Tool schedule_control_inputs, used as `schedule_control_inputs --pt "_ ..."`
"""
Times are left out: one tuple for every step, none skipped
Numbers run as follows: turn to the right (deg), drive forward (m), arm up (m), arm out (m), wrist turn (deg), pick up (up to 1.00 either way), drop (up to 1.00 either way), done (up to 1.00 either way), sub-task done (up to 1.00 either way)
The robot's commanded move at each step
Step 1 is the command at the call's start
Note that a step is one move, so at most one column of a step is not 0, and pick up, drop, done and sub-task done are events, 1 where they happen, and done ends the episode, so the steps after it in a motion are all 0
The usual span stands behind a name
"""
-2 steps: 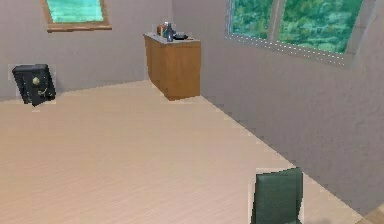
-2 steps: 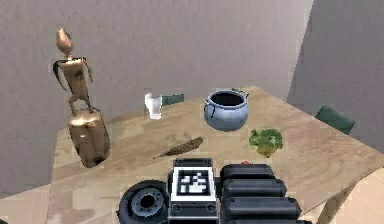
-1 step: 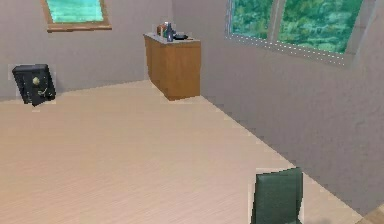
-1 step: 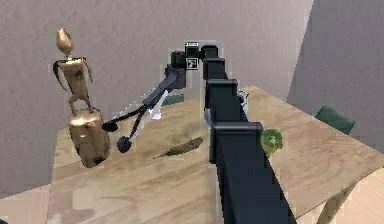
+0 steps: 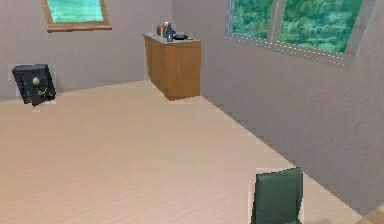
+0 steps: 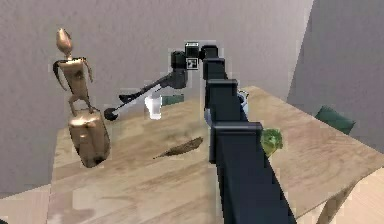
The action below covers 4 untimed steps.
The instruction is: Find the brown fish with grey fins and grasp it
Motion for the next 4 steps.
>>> schedule_control_inputs --pt "0.0 0.00 0.00 0.00 33.0 0.00 0.00 0.00 0.00" --pt "0.0 0.00 -0.32 0.00 0.0 0.00 0.00 0.00 0.00" --pt "0.0 0.00 0.00 0.00 0.0 1.00 0.00 0.00 0.00" --pt "0.0 0.00 0.10 0.00 0.0 0.00 0.00 0.00 0.00"
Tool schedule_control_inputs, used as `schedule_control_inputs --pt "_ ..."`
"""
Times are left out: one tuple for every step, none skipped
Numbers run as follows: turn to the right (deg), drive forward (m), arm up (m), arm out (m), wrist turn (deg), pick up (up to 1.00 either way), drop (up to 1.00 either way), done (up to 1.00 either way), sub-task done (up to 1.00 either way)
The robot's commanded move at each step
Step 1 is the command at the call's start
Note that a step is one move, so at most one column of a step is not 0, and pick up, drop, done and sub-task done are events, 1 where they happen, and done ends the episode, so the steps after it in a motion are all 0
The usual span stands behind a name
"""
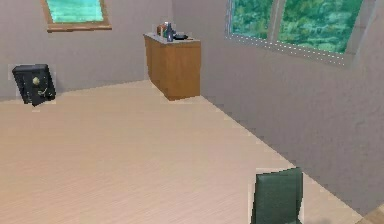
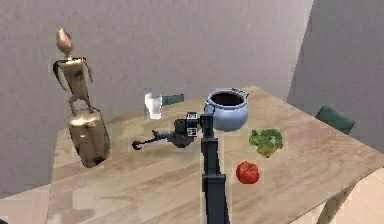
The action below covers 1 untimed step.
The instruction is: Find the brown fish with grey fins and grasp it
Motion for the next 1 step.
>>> schedule_control_inputs --pt "0.0 0.00 0.00 0.00 0.0 0.00 0.00 1.00 0.00"
